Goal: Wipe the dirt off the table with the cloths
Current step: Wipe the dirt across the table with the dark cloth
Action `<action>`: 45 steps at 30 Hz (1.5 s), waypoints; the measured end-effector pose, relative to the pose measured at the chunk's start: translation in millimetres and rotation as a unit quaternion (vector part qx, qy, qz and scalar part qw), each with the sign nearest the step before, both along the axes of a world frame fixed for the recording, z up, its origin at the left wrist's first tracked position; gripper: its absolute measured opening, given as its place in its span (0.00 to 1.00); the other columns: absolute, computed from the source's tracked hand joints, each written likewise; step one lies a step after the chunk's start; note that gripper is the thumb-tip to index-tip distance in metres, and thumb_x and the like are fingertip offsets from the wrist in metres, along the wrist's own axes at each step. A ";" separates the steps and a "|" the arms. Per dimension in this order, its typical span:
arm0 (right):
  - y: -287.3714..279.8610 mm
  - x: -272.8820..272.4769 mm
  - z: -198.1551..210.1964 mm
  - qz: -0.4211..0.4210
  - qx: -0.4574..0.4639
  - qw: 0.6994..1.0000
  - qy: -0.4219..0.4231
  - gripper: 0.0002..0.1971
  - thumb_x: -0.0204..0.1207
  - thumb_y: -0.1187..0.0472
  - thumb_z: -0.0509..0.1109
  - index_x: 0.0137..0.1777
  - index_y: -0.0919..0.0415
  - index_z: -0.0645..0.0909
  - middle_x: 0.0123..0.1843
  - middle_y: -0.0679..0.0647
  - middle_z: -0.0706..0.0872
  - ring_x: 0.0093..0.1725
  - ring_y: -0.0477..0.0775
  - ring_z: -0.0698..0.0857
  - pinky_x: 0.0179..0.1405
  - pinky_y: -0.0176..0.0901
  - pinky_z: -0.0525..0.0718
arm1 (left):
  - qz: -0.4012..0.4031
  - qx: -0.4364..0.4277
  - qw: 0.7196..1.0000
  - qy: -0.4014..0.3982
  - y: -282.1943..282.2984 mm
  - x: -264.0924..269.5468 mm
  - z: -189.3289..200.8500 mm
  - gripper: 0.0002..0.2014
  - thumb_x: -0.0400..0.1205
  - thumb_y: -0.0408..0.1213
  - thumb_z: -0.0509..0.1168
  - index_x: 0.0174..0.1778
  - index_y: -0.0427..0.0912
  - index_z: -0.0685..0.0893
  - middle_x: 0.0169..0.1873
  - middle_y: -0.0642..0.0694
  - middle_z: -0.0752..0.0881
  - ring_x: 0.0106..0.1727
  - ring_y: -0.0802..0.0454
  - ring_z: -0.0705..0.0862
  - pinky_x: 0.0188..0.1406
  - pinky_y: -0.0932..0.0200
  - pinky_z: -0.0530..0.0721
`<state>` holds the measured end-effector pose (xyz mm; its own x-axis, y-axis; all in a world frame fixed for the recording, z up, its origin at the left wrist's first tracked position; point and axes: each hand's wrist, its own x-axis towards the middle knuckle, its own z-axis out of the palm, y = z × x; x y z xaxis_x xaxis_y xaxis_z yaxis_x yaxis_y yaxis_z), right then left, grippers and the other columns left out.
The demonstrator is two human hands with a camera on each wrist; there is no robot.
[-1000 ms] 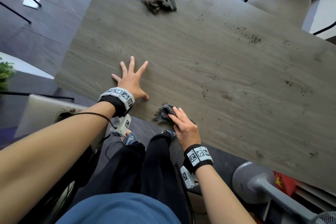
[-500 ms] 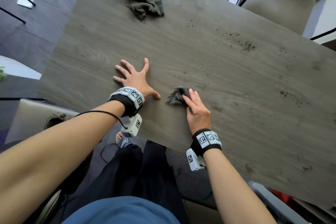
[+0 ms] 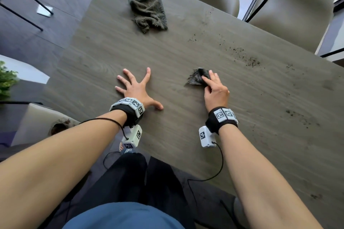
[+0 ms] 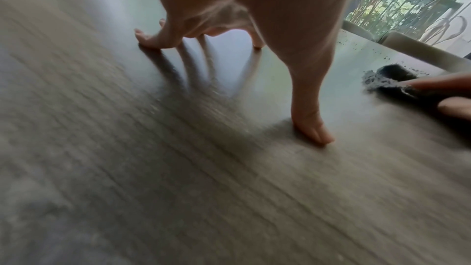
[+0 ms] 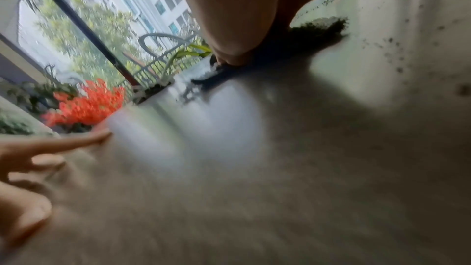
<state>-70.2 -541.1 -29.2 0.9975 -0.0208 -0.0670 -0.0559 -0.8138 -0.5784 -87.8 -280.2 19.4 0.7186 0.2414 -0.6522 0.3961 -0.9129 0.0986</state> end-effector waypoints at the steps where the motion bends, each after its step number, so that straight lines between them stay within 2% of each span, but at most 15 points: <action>1: 0.2 -0.5 1.8 -0.008 0.014 1.000 -0.001 0.25 0.70 0.73 0.64 0.64 0.52 0.86 0.75 0.52 0.79 0.77 0.52 0.74 0.75 0.38 0.68 | 0.000 0.000 1.000 0.003 -0.5 0.1 0.8 0.78 0.46 0.69 0.84 0.83 0.74 0.34 0.81 0.22 0.28 0.82 0.16 0.34 0.76 0.14 0.50; 5: 16.0 -24.5 13.3 -0.048 0.069 0.995 -0.051 0.24 0.70 0.74 0.64 0.64 0.56 0.86 0.73 0.57 0.80 0.75 0.56 0.76 0.76 0.35 0.67 | -0.003 0.012 1.000 0.007 -0.9 2.0 3.1 0.79 0.45 0.70 0.84 0.83 0.75 0.34 0.81 0.22 0.29 0.82 0.16 0.35 0.75 0.13 0.50; 8: 41.7 -60.3 19.1 -0.011 0.071 0.995 -0.064 0.26 0.68 0.76 0.67 0.65 0.58 0.85 0.75 0.56 0.79 0.77 0.56 0.74 0.76 0.42 0.71 | -0.006 0.013 1.000 0.009 -0.6 3.0 2.3 0.79 0.44 0.71 0.83 0.82 0.75 0.34 0.81 0.22 0.30 0.82 0.15 0.35 0.74 0.13 0.51; 11: 67.9 -95.2 14.5 0.036 0.056 0.997 -0.039 0.26 0.66 0.76 0.72 0.64 0.57 0.86 0.75 0.55 0.79 0.76 0.56 0.75 0.72 0.50 0.77 | -0.013 0.019 1.000 0.004 -0.4 2.4 1.0 0.78 0.45 0.71 0.83 0.83 0.73 0.35 0.82 0.21 0.31 0.82 0.15 0.37 0.74 0.13 0.53; 15: 83.4 -118.3 4.2 0.071 0.016 0.997 -0.006 0.25 0.69 0.75 0.74 0.65 0.55 0.85 0.76 0.52 0.77 0.76 0.57 0.75 0.75 0.49 0.73 | -0.018 0.024 1.000 -0.006 0.2 1.5 -1.7 0.77 0.48 0.70 0.83 0.84 0.72 0.36 0.82 0.21 0.32 0.82 0.14 0.38 0.74 0.13 0.54; 19: 77.8 -103.6 4.2 0.087 -0.016 0.996 0.006 0.25 0.70 0.73 0.74 0.64 0.53 0.85 0.76 0.49 0.77 0.76 0.55 0.76 0.73 0.44 0.74 | -0.015 0.019 1.000 -0.010 1.4 -0.1 -5.6 0.78 0.46 0.70 0.83 0.84 0.72 0.35 0.82 0.22 0.30 0.82 0.15 0.37 0.74 0.13 0.53; 23: 70.7 -75.3 3.7 0.095 -0.033 0.995 -0.005 0.25 0.70 0.74 0.73 0.64 0.53 0.85 0.76 0.50 0.77 0.75 0.57 0.76 0.71 0.47 0.78 | -0.016 0.020 1.000 0.000 0.4 1.7 -5.7 0.79 0.45 0.72 0.82 0.83 0.72 0.32 0.81 0.22 0.29 0.82 0.15 0.36 0.75 0.13 0.52; 26: 64.3 -29.7 5.5 0.055 -0.032 0.998 0.006 0.26 0.69 0.75 0.71 0.65 0.53 0.85 0.76 0.51 0.77 0.76 0.57 0.75 0.71 0.49 0.78 | -0.016 0.023 1.000 0.006 0.7 2.8 -4.5 0.80 0.45 0.72 0.82 0.83 0.72 0.31 0.81 0.22 0.29 0.82 0.15 0.35 0.75 0.14 0.52; 30: 51.1 44.1 14.4 0.005 -0.055 0.997 0.062 0.26 0.75 0.74 0.65 0.67 0.50 0.84 0.80 0.49 0.72 0.80 0.56 0.68 0.75 0.49 0.72 | -0.019 0.024 0.999 0.015 0.5 3.9 -5.3 0.80 0.46 0.72 0.82 0.82 0.71 0.29 0.80 0.21 0.28 0.82 0.15 0.35 0.76 0.14 0.52; 34: 44.2 88.6 27.6 0.015 -0.104 0.988 0.118 0.28 0.77 0.75 0.60 0.68 0.46 0.83 0.81 0.50 0.70 0.81 0.58 0.66 0.76 0.47 0.66 | -0.022 0.031 0.999 0.017 2.1 5.6 -7.7 0.79 0.47 0.73 0.81 0.81 0.71 0.27 0.79 0.20 0.27 0.81 0.14 0.35 0.75 0.14 0.53; 37: 42.4 90.2 37.1 0.017 -0.118 0.983 0.137 0.28 0.77 0.75 0.59 0.70 0.47 0.82 0.80 0.51 0.71 0.79 0.58 0.69 0.76 0.46 0.67 | -0.027 0.033 0.999 0.024 1.6 6.3 -7.4 0.79 0.48 0.74 0.80 0.81 0.70 0.25 0.79 0.20 0.27 0.81 0.14 0.35 0.74 0.14 0.54; 42: 72.4 43.1 38.5 -0.023 -0.041 0.999 0.026 0.25 0.70 0.76 0.64 0.61 0.53 0.87 0.73 0.53 0.81 0.74 0.59 0.78 0.71 0.52 0.77 | -0.029 0.037 0.998 0.032 0.0 8.1 -2.5 0.80 0.48 0.74 0.80 0.81 0.68 0.25 0.78 0.19 0.27 0.81 0.13 0.35 0.74 0.13 0.54; 45: 101.6 6.3 36.4 -0.036 -0.014 0.999 0.012 0.25 0.69 0.77 0.66 0.61 0.54 0.87 0.72 0.54 0.81 0.74 0.59 0.78 0.68 0.53 0.79 | -0.034 0.039 0.998 0.027 -0.3 8.3 -1.3 0.79 0.49 0.74 0.80 0.82 0.67 0.26 0.78 0.19 0.27 0.82 0.15 0.34 0.75 0.14 0.51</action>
<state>-63.9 -439.5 7.2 0.9915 -0.0941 -0.0900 -0.1283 -0.8236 -0.5525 -79.4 -280.5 18.1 0.6998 0.2452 -0.6709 0.3357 -0.9420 0.0059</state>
